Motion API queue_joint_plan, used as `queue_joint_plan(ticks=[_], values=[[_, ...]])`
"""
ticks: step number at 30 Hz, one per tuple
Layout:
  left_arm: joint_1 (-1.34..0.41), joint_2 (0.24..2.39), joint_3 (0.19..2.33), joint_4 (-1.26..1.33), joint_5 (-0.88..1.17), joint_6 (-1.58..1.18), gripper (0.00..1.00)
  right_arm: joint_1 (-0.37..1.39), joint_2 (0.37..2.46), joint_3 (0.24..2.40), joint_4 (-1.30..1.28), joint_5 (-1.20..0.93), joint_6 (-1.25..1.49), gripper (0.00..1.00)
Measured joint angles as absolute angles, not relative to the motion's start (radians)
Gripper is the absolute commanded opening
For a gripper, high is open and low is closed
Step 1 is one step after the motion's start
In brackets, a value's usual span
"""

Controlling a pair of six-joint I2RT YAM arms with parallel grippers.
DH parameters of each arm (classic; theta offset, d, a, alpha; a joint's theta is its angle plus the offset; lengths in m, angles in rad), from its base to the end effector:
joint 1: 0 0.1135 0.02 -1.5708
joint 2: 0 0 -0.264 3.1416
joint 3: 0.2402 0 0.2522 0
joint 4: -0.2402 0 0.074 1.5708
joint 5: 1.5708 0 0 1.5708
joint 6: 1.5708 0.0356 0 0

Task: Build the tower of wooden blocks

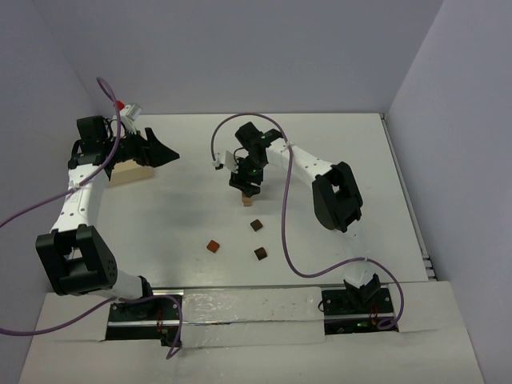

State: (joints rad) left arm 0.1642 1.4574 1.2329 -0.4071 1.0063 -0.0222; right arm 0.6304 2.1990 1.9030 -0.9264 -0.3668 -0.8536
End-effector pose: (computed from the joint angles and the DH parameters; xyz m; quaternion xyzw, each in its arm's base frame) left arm 0.3180 0.0222 0.3248 0.1446 0.7981 -0.4008 0.4260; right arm 0.3669 0.2836 0.2122 -0.6777 0.6924 0.1595 0.1894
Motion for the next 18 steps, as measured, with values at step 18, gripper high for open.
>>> queue_joint_plan(ticks=[18], values=[[0.164,1.457,1.234,-0.407,1.007,-0.022,0.99,0.63,2.199,1.903,-0.925,-0.367,-0.854,0.68]])
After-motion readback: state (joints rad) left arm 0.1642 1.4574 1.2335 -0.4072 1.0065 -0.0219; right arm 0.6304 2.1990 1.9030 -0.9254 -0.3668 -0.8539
